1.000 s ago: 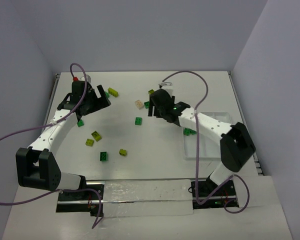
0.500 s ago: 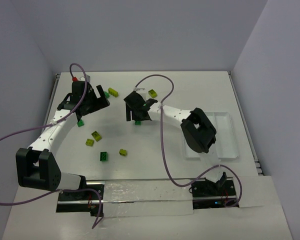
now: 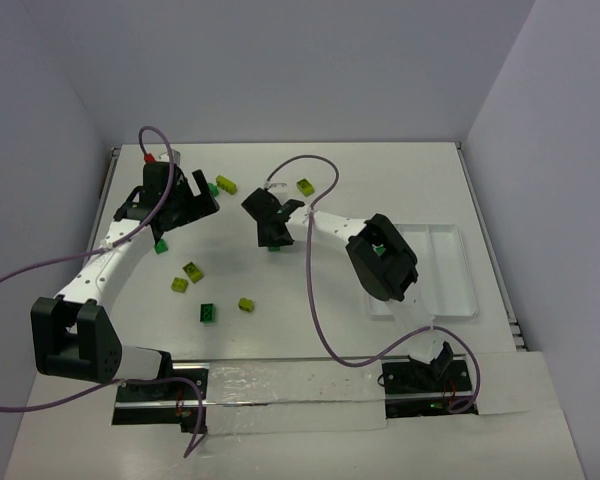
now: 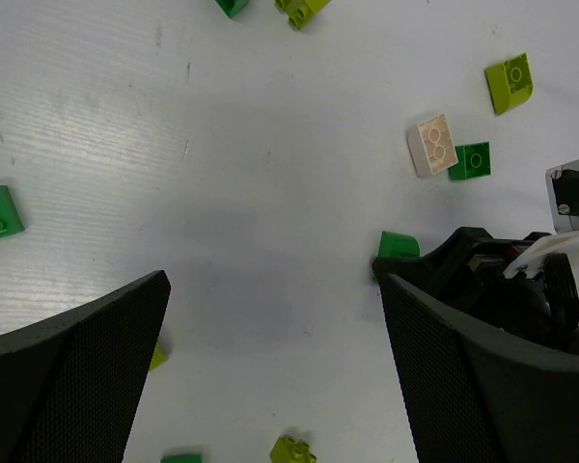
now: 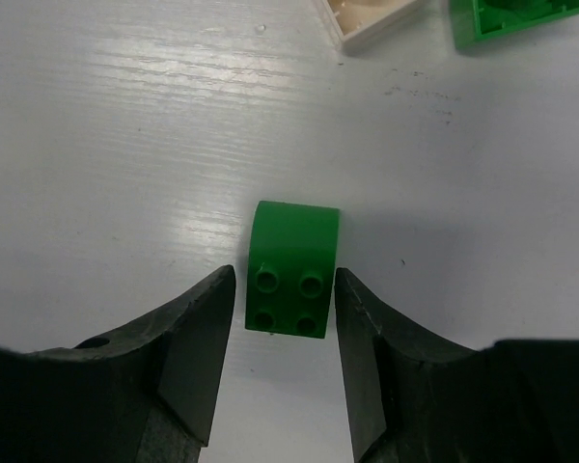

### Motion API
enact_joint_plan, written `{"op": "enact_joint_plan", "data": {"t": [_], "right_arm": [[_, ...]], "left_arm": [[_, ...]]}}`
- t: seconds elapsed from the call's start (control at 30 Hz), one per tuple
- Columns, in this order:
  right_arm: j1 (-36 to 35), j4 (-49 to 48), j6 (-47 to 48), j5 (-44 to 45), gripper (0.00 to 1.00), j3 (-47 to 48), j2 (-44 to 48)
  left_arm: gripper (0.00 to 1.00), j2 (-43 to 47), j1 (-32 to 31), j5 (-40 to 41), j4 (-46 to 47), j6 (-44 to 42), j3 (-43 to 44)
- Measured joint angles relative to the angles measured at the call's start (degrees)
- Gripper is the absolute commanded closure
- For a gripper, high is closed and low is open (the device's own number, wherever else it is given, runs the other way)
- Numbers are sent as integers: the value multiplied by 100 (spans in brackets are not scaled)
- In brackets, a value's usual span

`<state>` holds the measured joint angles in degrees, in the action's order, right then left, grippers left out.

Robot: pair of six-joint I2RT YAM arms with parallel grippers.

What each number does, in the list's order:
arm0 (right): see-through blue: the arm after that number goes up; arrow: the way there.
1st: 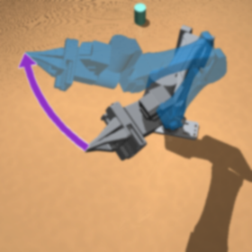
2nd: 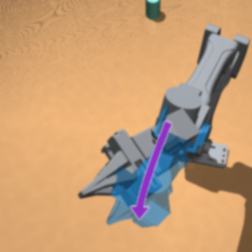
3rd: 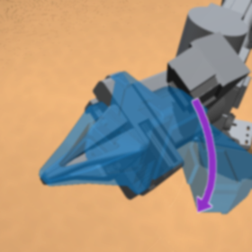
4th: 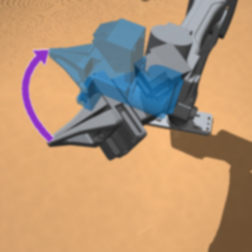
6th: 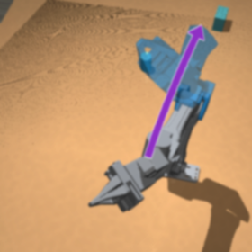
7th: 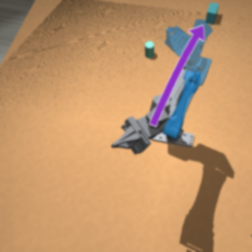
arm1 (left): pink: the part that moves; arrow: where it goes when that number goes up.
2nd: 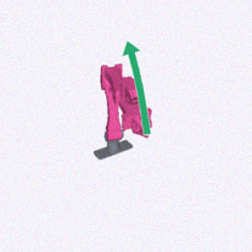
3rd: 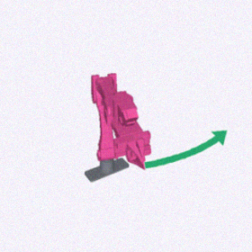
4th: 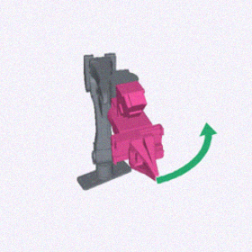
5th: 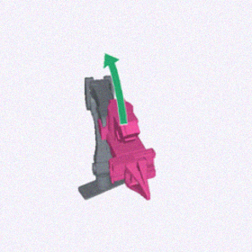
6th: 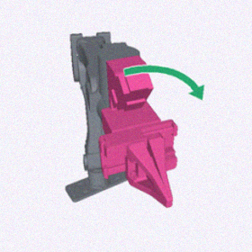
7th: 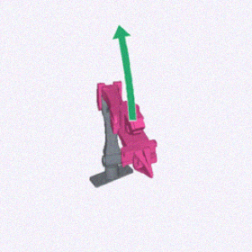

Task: Sort the legos into containers by color

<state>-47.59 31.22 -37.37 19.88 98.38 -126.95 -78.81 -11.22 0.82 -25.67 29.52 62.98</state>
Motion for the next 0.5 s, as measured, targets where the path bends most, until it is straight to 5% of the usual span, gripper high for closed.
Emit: {"op": "enact_joint_plan", "data": {"t": [0.1,0.33,0.5], "right_arm": [[-13,50,31,5,48,131,-64],[-18,103,94,30,71,284,-92],[-26,101,121,53,70,281,-90]], "left_arm": [[1,9,0,0,0,-2,0],[1,48,0,2,0,-2,0],[1,57,0,35,-4,-19,0]]}}
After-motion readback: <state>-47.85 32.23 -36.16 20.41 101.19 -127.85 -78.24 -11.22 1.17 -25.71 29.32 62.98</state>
